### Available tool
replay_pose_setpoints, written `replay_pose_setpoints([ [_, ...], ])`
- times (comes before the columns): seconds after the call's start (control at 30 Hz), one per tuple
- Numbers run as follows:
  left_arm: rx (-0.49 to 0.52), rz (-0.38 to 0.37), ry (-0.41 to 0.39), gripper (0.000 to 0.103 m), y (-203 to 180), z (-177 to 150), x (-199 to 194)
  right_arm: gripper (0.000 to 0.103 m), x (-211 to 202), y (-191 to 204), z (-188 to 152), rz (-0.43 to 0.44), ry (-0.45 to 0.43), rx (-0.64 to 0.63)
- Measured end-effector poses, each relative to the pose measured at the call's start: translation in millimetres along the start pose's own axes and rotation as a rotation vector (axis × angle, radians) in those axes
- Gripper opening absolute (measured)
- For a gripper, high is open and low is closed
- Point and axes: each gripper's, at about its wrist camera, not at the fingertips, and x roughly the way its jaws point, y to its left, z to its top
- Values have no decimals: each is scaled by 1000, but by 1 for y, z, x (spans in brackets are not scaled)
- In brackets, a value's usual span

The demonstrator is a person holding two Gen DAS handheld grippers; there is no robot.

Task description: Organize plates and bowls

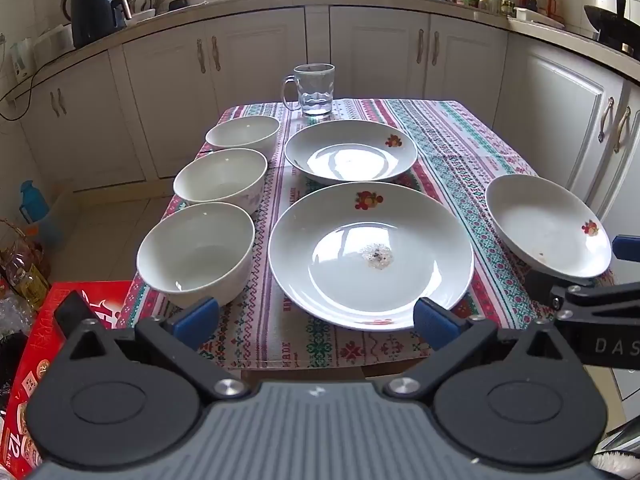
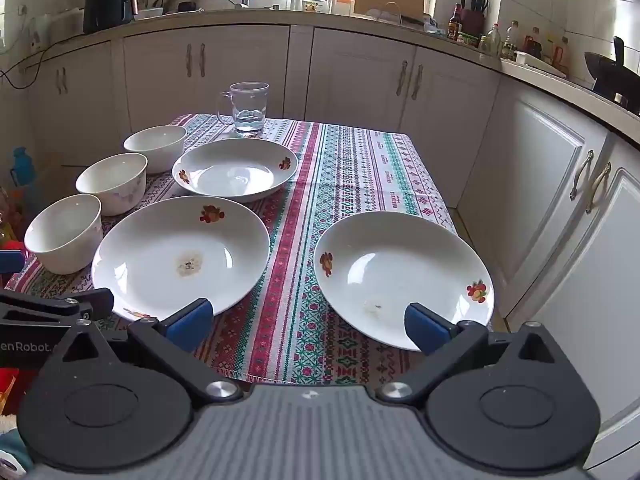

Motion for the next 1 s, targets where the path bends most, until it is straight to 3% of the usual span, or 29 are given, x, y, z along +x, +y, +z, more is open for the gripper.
replay_pose_setpoints([
  [1.0,-17,3,0,102,6,0,-2,103,-3,6,1,11,-3,-25],
])
